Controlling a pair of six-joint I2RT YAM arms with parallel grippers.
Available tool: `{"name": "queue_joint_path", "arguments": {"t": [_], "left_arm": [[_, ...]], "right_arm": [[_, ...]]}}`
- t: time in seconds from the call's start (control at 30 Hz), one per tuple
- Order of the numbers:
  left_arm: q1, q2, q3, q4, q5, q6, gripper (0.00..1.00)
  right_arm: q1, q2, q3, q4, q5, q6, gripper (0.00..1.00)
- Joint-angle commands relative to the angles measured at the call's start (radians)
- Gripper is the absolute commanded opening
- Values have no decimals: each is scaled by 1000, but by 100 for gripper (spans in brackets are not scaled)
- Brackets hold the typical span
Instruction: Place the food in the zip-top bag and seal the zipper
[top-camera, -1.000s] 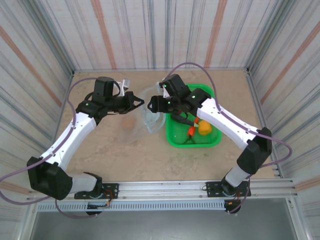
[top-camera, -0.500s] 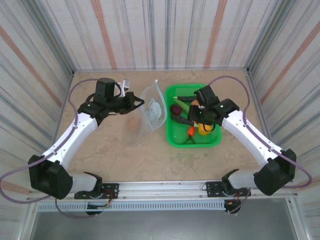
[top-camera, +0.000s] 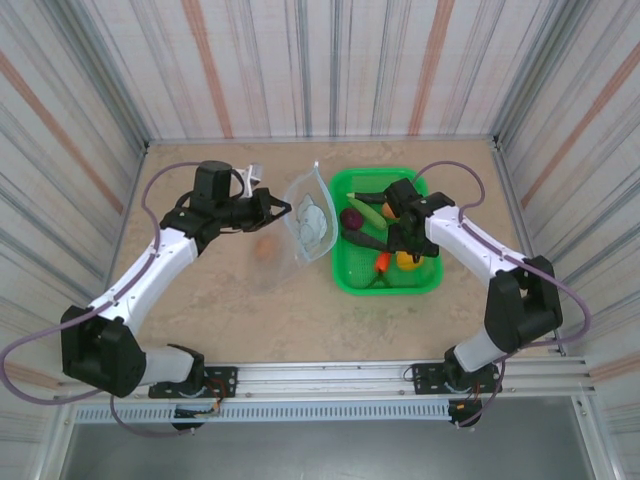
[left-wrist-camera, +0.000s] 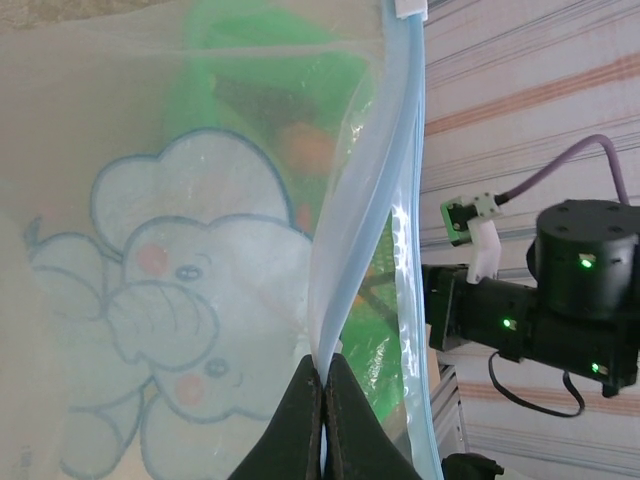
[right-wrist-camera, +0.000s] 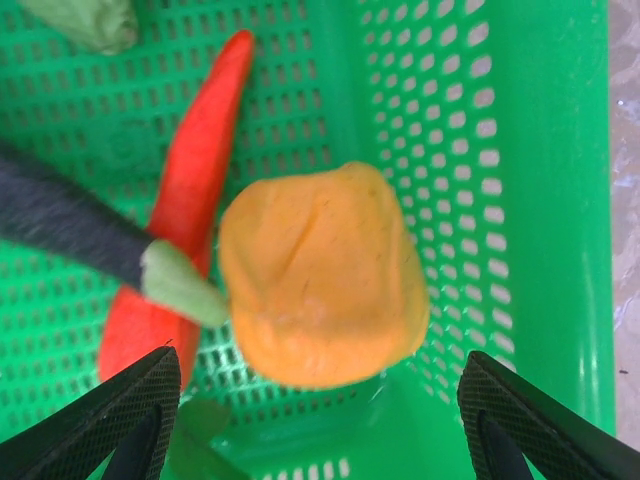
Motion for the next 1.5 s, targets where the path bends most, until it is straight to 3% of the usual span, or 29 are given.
{"name": "queue_joint_path", "arguments": {"t": [0.0,0.4,0.57,0.77,0.97,1.13,1.33,1.47], "left_arm": [[6,18,-15,11,30,-12,0],[14,9,-14,14,31,-9,0],[22,5,-14,13,29,-8,0],[27,5,-9,0,27,0,0],[32,-8,-5,0,27,8,0],[29,-14,2,0,32,25,0],[31,-17,8,3,41,29,0],[31,-27,10,10,45,31,0]], "right_arm": [[-16,50,-11,27,17,-40,76],[-30,170,-20,87,-70,-55,74],[-28,82,-32,76,-37,-46,61],[-32,-74,-4,21,-21,-50,58],[-29,-160,92,-25,-130,-57,59],[7,-211,185,67,-360,-22,57],[129,-137,342,186,-493,52,55],[228,-52,434,248,-513,64,55]]}}
